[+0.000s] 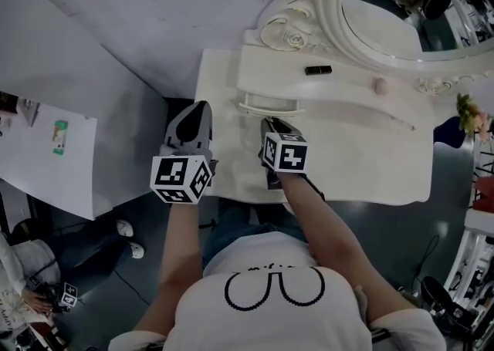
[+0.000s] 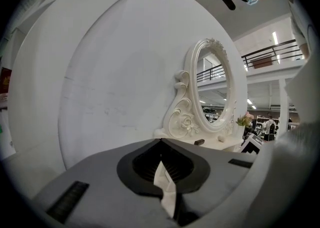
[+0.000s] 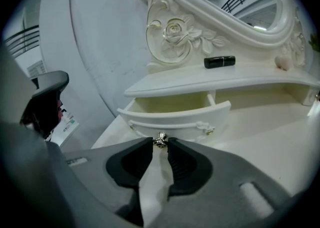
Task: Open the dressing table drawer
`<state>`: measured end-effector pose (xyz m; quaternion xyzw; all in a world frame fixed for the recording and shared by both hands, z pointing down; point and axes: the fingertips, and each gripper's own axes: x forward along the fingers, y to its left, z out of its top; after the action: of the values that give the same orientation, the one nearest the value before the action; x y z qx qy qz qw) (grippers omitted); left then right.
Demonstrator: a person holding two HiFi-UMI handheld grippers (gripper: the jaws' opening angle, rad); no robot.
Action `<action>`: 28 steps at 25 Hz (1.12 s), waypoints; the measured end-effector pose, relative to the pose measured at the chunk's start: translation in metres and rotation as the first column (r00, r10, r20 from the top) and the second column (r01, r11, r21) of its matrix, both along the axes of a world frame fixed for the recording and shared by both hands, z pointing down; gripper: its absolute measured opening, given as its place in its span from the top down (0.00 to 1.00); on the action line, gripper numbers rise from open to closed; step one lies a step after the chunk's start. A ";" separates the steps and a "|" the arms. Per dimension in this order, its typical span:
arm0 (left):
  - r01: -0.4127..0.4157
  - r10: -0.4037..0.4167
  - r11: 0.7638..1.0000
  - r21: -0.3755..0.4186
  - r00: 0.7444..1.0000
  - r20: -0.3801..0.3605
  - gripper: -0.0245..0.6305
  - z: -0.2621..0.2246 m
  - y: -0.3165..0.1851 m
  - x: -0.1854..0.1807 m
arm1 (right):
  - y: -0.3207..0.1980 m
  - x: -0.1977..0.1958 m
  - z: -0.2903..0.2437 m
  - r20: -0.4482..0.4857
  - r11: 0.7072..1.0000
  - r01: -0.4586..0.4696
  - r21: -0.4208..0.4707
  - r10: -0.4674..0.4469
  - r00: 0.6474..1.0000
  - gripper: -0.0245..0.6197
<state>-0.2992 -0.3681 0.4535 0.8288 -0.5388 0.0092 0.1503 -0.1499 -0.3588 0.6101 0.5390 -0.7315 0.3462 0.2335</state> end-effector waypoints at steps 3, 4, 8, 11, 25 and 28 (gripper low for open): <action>-0.007 0.007 1.000 0.005 1.000 -0.007 0.96 0.000 0.000 0.002 | 0.007 -0.001 0.001 -0.002 1.000 0.003 -0.003 -0.003 1.000 0.82; -0.008 0.009 1.000 0.008 1.000 -0.009 0.96 -0.001 0.001 0.003 | 0.009 0.000 0.001 -0.004 1.000 0.002 -0.004 -0.002 1.000 0.82; -0.009 0.010 1.000 0.018 1.000 -0.014 0.96 -0.005 0.002 0.003 | 0.016 -0.001 0.000 -0.002 1.000 -0.007 -0.008 0.007 1.000 0.82; -0.011 0.011 1.000 0.019 1.000 -0.016 0.96 -0.005 0.002 0.004 | 0.019 -0.003 0.001 0.012 1.000 -0.001 0.000 0.001 1.000 0.82; -0.037 0.039 0.995 0.088 0.999 -0.019 0.96 -0.034 0.001 0.015 | 0.021 0.039 -0.068 0.046 0.991 -0.022 0.129 0.016 0.999 0.51; -0.047 0.049 0.992 0.115 0.999 -0.013 0.96 -0.047 -0.003 0.020 | 0.013 0.053 -0.094 0.031 0.983 -0.018 0.182 0.012 0.999 0.51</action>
<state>-0.2789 -0.3711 0.4070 0.8489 -0.5171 -0.0249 0.1064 -0.0971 -0.3457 0.5157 0.5584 -0.7595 0.2873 0.1696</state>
